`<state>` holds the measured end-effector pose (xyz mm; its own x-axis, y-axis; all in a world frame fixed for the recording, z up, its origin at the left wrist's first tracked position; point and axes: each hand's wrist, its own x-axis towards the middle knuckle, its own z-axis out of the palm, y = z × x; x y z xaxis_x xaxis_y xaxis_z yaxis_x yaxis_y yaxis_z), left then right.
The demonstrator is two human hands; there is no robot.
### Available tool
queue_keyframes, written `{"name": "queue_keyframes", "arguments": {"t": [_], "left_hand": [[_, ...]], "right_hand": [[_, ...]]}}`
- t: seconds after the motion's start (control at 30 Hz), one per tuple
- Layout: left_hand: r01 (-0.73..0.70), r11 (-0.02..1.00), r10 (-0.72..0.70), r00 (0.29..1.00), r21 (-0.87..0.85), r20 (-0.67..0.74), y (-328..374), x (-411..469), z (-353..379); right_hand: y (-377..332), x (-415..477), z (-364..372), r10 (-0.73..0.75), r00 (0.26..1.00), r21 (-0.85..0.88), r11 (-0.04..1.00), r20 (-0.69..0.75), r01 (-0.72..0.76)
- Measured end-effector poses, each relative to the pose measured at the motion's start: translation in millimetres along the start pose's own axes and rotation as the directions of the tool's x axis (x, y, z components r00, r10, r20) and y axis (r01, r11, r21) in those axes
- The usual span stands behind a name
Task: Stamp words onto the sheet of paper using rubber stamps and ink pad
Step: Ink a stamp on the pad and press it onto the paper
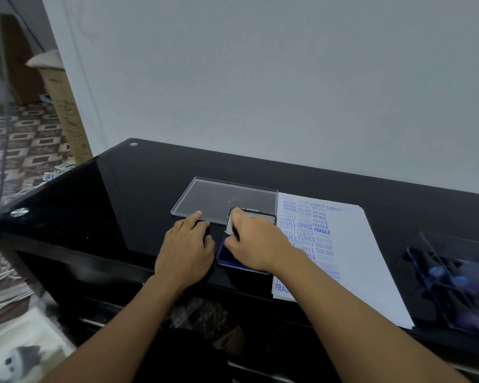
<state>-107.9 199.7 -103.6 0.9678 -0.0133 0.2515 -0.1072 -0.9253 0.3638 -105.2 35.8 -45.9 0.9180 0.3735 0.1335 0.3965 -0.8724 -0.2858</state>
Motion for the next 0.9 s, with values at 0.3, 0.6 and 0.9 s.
{"name": "queue_keyframes", "arguments": {"t": [0.3,0.6,0.9], "left_hand": [[0.018,0.998,-0.019,1.000,-0.068,-0.014,3.0,-0.4,-4.7],[-0.012,0.952,-0.019,0.995,-0.306,-0.099,37.6,18.6,-35.4],[-0.239,0.921,0.253,0.967,-0.308,0.008,129.0,71.6,-29.6]], "right_hand": [[2.2,-9.5,0.5,-0.014,0.998,0.070,0.997,-0.066,0.019],[46.0,-5.9,-58.8,0.119,0.980,0.303,0.951,-0.162,-0.065],[136.8,-12.0,-116.0,0.321,0.943,0.266,0.920,-0.090,-0.288]]}}
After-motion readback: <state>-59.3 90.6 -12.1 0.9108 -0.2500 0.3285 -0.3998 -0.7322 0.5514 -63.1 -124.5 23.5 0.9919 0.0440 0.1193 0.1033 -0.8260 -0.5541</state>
